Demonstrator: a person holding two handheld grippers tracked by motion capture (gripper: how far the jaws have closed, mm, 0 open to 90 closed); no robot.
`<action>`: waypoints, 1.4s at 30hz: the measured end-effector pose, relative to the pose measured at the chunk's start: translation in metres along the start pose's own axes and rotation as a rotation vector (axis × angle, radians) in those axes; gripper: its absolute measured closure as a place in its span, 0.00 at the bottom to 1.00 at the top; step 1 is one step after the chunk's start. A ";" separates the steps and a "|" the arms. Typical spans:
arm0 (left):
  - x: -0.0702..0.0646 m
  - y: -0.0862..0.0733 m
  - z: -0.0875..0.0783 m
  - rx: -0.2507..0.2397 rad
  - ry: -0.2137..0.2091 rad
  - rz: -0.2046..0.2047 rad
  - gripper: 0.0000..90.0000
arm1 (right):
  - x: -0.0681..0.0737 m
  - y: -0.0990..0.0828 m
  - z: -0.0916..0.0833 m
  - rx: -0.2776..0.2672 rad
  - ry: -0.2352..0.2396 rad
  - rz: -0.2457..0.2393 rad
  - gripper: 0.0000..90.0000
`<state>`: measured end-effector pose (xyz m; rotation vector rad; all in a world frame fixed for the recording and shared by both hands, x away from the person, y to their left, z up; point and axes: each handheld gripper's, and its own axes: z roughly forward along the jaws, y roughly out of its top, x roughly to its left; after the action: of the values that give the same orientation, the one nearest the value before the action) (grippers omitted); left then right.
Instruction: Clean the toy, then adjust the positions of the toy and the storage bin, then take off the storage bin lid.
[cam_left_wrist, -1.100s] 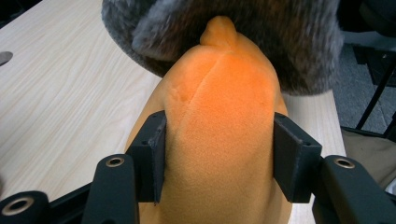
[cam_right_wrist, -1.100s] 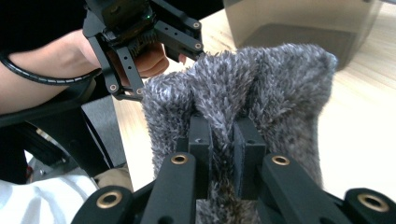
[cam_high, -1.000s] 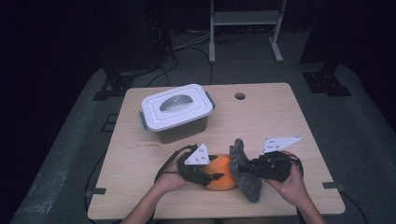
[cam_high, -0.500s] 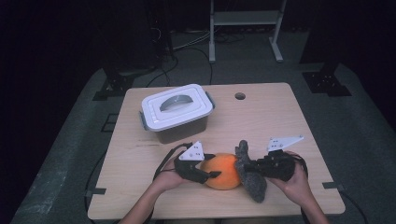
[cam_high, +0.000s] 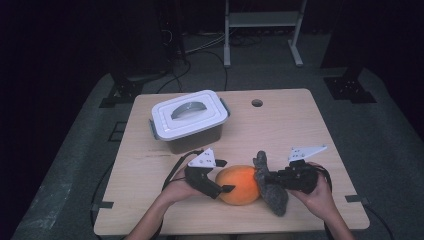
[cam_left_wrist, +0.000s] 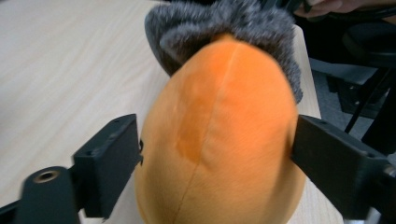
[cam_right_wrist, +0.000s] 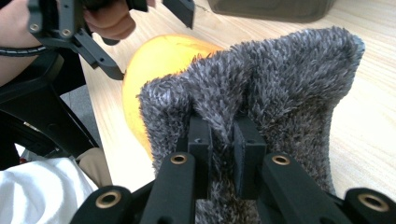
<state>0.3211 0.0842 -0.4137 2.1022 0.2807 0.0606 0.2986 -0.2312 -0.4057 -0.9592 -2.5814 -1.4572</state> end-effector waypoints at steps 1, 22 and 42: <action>0.001 -0.002 0.002 0.007 -0.017 -0.009 0.16 | 0.000 0.000 0.000 0.002 0.001 0.004 0.88; -0.010 -0.004 0.007 0.012 -0.085 0.073 0.46 | 0.001 0.002 -0.015 -0.048 -0.005 0.004 0.88; -0.015 -0.003 0.010 0.016 -0.089 0.105 0.42 | 0.023 0.014 -0.003 0.007 -0.003 -0.082 0.88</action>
<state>0.3078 0.0743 -0.4202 2.1284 0.1176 0.0272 0.2869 -0.2166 -0.3864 -0.8653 -2.6562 -1.4657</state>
